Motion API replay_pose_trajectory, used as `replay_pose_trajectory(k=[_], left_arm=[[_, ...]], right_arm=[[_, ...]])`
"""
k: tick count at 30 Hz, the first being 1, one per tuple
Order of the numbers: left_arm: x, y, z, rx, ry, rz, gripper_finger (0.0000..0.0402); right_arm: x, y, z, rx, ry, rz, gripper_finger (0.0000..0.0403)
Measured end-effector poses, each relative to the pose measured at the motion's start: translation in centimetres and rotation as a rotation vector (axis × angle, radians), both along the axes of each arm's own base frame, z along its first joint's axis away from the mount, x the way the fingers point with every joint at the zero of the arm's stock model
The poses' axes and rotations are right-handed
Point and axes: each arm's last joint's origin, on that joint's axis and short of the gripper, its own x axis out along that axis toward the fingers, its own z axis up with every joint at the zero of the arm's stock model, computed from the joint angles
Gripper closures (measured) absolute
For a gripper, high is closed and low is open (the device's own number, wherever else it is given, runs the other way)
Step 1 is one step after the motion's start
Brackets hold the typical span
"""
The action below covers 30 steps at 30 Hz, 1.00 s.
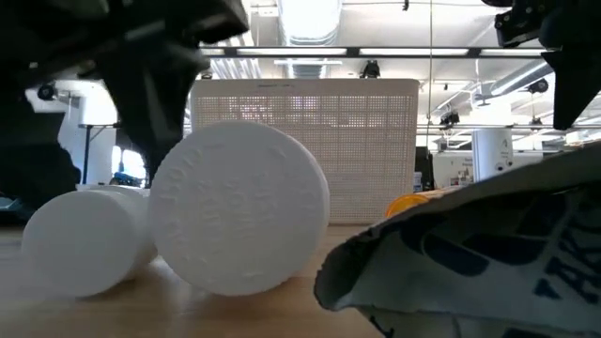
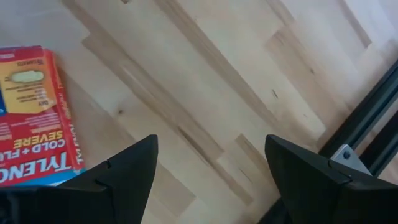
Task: Pick & place medical supplies in basket/bin
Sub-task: Put the white pill bottle into the white bin
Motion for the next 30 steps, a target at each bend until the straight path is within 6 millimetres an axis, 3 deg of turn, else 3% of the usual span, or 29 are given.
replay_pose_trajectory(k=[14, 27, 30], left_arm=[[0.3, -0.1, -1.4, -0.091, -0.061, 0.003, 0.0134], [-0.4, 0.7, 1.4, -0.089, -0.026, 0.028, 0.0134], [-0.5, 0.7, 1.9, -0.068, -0.025, -0.057, 0.0135]], right_arm=[[-0.1, -0.1, 0.0, 0.0, 0.002, 0.018, 0.012], [-0.1, -0.2, -0.3, -0.018, -0.001, 0.037, 0.0122], [-0.1, -0.2, -0.5, -0.03, -0.001, 0.04, 0.012]])
